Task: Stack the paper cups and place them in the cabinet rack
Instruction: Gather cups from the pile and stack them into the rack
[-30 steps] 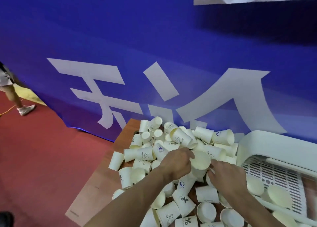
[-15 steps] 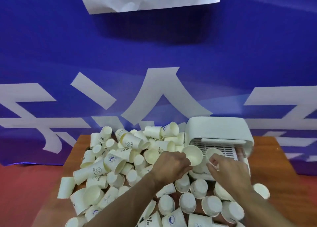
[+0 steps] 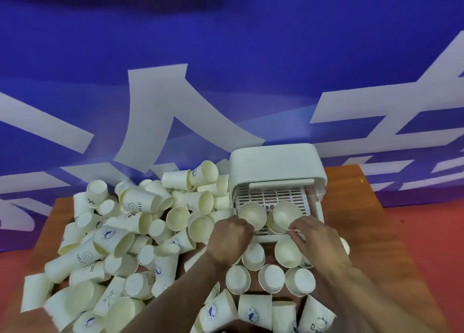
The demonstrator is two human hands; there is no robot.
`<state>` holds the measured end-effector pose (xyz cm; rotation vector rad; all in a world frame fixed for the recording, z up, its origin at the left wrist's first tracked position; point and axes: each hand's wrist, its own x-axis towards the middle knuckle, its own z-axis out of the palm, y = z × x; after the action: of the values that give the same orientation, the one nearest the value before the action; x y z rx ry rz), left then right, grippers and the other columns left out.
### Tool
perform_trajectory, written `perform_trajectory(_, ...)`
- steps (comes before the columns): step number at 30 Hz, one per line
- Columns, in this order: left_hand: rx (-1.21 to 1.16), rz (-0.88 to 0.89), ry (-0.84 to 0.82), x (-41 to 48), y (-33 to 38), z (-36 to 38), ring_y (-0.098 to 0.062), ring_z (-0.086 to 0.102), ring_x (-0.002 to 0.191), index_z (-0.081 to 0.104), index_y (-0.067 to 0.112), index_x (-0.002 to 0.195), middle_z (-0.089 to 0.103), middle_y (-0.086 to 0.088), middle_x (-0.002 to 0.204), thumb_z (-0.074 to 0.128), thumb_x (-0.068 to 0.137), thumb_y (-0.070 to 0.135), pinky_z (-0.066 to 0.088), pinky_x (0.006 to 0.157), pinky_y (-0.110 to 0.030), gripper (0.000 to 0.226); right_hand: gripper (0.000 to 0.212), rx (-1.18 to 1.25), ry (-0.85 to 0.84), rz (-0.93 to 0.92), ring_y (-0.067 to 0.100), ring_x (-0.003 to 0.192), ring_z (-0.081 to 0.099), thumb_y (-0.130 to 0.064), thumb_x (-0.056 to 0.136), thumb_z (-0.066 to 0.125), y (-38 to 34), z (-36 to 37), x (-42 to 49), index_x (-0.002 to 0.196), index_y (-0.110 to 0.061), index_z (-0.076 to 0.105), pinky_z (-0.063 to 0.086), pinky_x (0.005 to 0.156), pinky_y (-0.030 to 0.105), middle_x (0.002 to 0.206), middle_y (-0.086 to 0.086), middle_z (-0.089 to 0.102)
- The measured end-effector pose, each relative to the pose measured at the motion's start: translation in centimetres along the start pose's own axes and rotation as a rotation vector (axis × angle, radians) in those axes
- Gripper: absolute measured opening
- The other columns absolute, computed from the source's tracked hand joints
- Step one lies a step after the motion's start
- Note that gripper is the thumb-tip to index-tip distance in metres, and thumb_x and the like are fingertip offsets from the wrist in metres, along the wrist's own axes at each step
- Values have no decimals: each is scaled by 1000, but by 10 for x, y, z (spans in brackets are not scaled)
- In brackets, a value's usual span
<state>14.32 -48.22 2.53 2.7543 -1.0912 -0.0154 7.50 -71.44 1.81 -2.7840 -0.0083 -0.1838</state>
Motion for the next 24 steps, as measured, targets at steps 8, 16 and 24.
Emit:
perform_trajectory(8, -90, -120, -87, 9, -3, 34, -19, 59, 65, 63, 16, 61, 61, 0, 62, 74, 81, 25, 39, 47, -24, 24, 16, 22, -112, -47, 8, 80, 62, -37, 81, 79, 20, 35, 11, 86, -26, 68, 42, 55, 19, 82, -14, 65)
perform_trajectory(16, -49, -137, -315, 21, -8, 54, -23, 56, 95, 72, 15, 95, 70, -8, 89, 53, 97, 24, 47, 67, -33, 21, 25, 1, -367, -5, 8, 110, 53, -44, 99, 49, 23, 57, 32, 106, -36, 72, 44, 77, 25, 105, -14, 67)
perform_trajectory(24, -11, -187, -338, 22, -3, 62, -22, 53, 106, 69, 13, 105, 68, -9, 101, 46, 101, 25, 46, 76, -31, 26, 20, 74, -358, 55, 17, 102, 58, -39, 95, 59, 22, 66, 28, 97, -29, 77, 50, 76, 33, 96, -8, 72)
